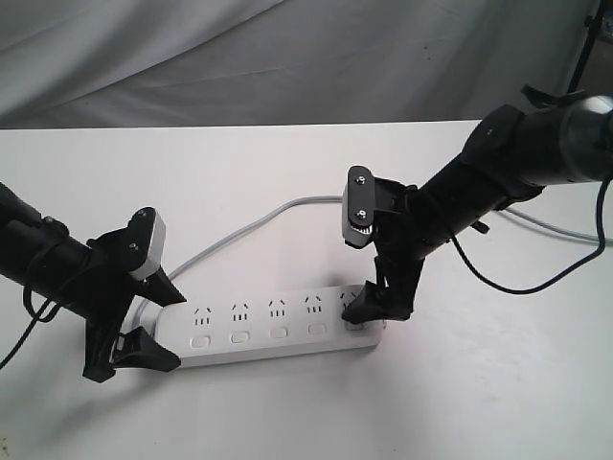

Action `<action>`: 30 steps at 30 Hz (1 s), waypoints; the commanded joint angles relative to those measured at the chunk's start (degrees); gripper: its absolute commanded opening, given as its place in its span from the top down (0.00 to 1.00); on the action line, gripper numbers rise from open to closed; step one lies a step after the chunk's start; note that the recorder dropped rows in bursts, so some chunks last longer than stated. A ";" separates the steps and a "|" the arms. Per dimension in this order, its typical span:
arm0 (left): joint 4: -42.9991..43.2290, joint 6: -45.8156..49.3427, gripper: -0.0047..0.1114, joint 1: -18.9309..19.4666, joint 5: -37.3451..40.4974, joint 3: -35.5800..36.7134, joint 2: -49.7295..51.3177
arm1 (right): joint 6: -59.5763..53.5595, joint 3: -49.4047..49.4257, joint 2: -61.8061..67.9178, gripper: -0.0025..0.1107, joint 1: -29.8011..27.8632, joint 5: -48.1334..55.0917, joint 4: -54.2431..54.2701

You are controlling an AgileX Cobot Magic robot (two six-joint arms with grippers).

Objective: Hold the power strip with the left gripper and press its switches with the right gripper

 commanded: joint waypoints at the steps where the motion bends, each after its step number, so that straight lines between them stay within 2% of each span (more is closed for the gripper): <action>1: 0.04 0.27 0.96 -0.08 -1.88 -0.12 0.00 | -1.92 1.14 -2.06 0.07 0.24 -2.38 -1.03; 10: 0.04 0.27 0.96 -0.08 -1.88 -0.12 0.00 | -1.92 1.14 -10.89 0.07 0.24 0.52 4.55; 26: 0.04 0.27 0.96 -0.08 -1.88 -0.12 0.00 | -1.92 1.14 -11.61 0.07 0.24 -4.00 7.18; 30: 0.04 0.27 0.96 -0.08 -1.88 -0.12 0.00 | -1.80 1.14 -13.23 0.12 0.24 -3.53 7.96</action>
